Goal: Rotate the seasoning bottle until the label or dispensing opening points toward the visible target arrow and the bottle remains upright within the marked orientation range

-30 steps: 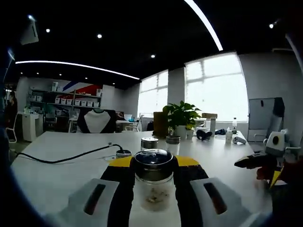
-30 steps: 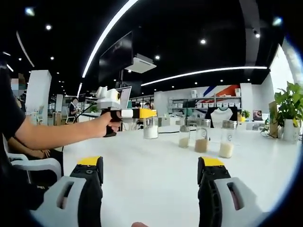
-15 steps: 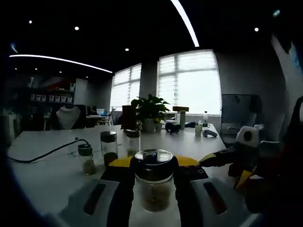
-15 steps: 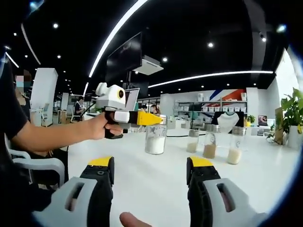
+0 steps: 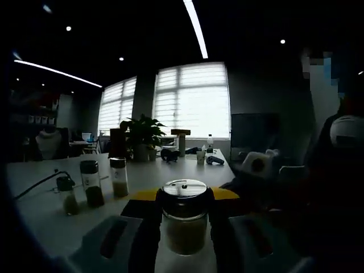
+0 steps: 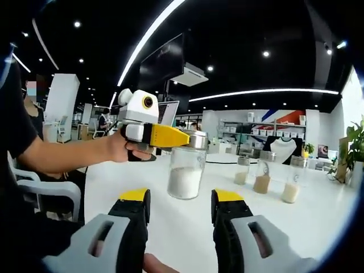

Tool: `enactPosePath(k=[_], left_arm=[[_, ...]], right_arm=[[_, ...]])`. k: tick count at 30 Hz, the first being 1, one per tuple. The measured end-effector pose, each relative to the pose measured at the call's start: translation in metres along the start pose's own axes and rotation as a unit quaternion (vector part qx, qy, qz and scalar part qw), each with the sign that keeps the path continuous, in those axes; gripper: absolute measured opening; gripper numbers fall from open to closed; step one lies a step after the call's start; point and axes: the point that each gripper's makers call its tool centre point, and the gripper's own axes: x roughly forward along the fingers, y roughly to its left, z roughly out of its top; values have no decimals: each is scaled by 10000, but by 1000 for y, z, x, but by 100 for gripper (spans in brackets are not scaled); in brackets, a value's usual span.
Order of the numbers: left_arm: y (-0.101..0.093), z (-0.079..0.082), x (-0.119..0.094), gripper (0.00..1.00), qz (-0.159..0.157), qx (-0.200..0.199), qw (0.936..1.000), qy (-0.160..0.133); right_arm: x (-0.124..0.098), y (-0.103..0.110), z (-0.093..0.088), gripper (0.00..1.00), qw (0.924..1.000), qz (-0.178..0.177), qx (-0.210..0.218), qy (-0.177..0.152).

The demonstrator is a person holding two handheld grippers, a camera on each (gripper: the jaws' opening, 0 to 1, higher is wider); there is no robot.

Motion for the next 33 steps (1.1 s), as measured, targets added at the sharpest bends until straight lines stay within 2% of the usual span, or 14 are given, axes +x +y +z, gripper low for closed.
enactPosePath(k=[2,3,5,7,8,12,15,17,19,23,26,29,31,33], left_arm=[[-8,-1,0,33,-170,-3,9999,8],[-15,-3,1,33,-339,123,9993,33],[-23,-8,3,33,-476,205,9986,130],[-28,-11,4,33,-604,132,9979,170],[-35,-14,5,33,-787,128,9966,208],[-51,-13,7,33,-1181,63,9929,94],[-57,-11,8,33,-1318,54,9913,43],[-58,-11,8,33,-1366,44,9906,36],[-58,-11,8,33,-1383,3,9904,29],[-51,-15,13,33,-1090,94,9940,95],[-47,-12,16,33,-811,160,9966,0],[-37,-4,18,33,-217,40,9997,-111],[-32,-6,20,32,130,169,9997,-75],[-26,-11,22,32,691,411,9967,92]], right_arm=[[0,4,3,40,9999,93,73,-61],[0,6,5,39,9997,147,139,-105],[0,10,7,37,9994,226,206,-186],[-1,13,8,35,9989,274,312,-237],[-1,15,9,35,9986,287,338,-283],[0,19,5,35,9983,290,429,-275],[-1,24,5,36,9971,375,564,-340],[-1,29,6,31,9964,504,586,-359],[-2,27,7,31,9966,435,600,-368],[0,19,2,31,9980,121,613,-127],[-1,15,5,30,9980,-61,599,-202],[-3,3,10,30,9960,-502,661,-322],[-4,-7,6,30,9951,-829,510,-149],[-3,-12,1,30,9930,-1065,502,16]])
